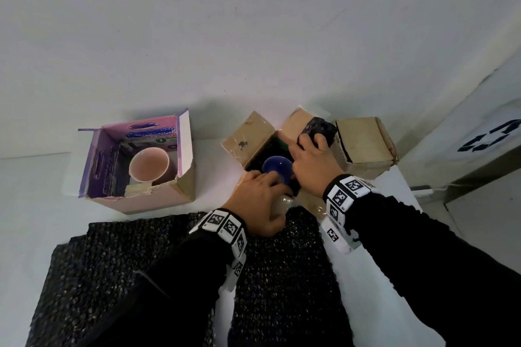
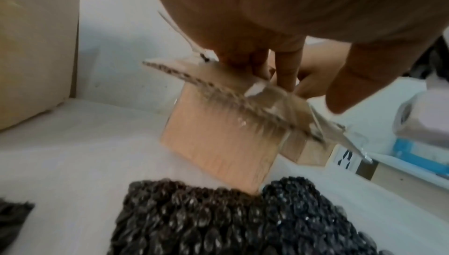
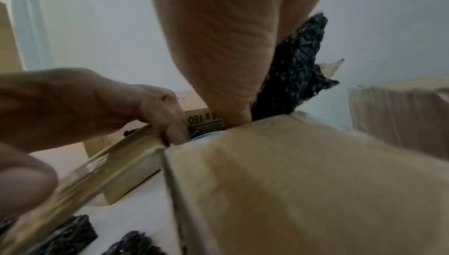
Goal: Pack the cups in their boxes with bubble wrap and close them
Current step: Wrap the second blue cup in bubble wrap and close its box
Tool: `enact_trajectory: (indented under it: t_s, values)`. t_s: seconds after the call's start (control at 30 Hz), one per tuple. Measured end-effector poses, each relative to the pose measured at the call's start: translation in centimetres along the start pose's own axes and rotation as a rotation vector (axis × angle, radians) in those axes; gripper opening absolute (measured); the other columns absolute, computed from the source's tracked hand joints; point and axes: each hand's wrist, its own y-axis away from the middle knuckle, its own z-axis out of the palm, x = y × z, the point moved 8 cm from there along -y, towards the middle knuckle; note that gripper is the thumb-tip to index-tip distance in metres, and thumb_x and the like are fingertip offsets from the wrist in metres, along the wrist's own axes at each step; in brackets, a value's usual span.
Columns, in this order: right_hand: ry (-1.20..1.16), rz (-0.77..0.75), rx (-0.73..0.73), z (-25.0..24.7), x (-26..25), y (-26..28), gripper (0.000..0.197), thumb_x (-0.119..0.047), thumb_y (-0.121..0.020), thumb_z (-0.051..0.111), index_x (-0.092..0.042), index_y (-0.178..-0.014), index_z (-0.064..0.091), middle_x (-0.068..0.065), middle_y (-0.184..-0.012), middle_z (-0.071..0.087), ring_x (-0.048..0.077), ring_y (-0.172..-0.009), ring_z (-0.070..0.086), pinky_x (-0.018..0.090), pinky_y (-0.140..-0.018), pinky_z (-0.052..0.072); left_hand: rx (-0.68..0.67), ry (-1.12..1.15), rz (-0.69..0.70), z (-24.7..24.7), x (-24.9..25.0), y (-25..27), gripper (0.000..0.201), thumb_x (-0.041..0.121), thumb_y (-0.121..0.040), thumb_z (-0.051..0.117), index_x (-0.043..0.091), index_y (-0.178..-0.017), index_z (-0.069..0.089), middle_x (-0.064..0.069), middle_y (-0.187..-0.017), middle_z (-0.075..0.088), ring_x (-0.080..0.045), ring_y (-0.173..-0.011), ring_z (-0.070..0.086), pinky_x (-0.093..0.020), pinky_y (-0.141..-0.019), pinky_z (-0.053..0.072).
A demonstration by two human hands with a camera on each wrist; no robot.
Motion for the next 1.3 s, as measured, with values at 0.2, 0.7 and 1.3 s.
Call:
enact_trajectory:
  t_s: [0.2, 0.7, 1.3]
  values:
    - [-0.156, 0.200, -0.025, -0.1, 0.6, 0.4, 0.041, -0.063, -0.081, 0.052, -0.028, -0.091, 0.072, -0.001, -0.110, 0.057, 0.027, -0.109, 0.037, 0.044, -0.082, 0.024, -0.098, 0.139, -0.049, 0.6, -1.7, 0.3, 0.048, 0.019, -0.073, 0.068, 0.024, -0.120, 0.060, 0.002, -0.115, 0.060, -0.026, -0.093, 0.061, -0.040, -0.085, 0.049]
    - [-0.072, 0.202, -0.045, -0.9, -1.3, 0.5, 0.024, -0.016, -0.091, 0.044, -0.015, -0.111, 0.057, 0.009, -0.097, 0.067, 0.032, -0.116, 0.038, 0.042, -0.086, 0.019, 0.102, -0.199, -0.087, 0.3, -3.7, 1.8, 0.031, 0.046, -0.080, 0.065, 0.033, -0.108, 0.065, 0.006, -0.099, 0.064, -0.022, -0.091, 0.058, -0.044, -0.087, 0.036]
    - [-0.802, 0.379, 0.335, -0.6, 1.3, -1.1, 0.042, 0.008, -0.075, 0.057, -0.011, -0.112, 0.050, 0.011, -0.116, 0.051, 0.030, -0.080, 0.057, 0.031, -0.062, 0.039, 0.221, -0.146, -0.086, 0.3, -3.5, 2.3, 0.030, 0.040, -0.073, 0.075, 0.032, -0.101, 0.069, 0.007, -0.090, 0.064, -0.022, -0.083, 0.058, -0.041, -0.075, 0.044]
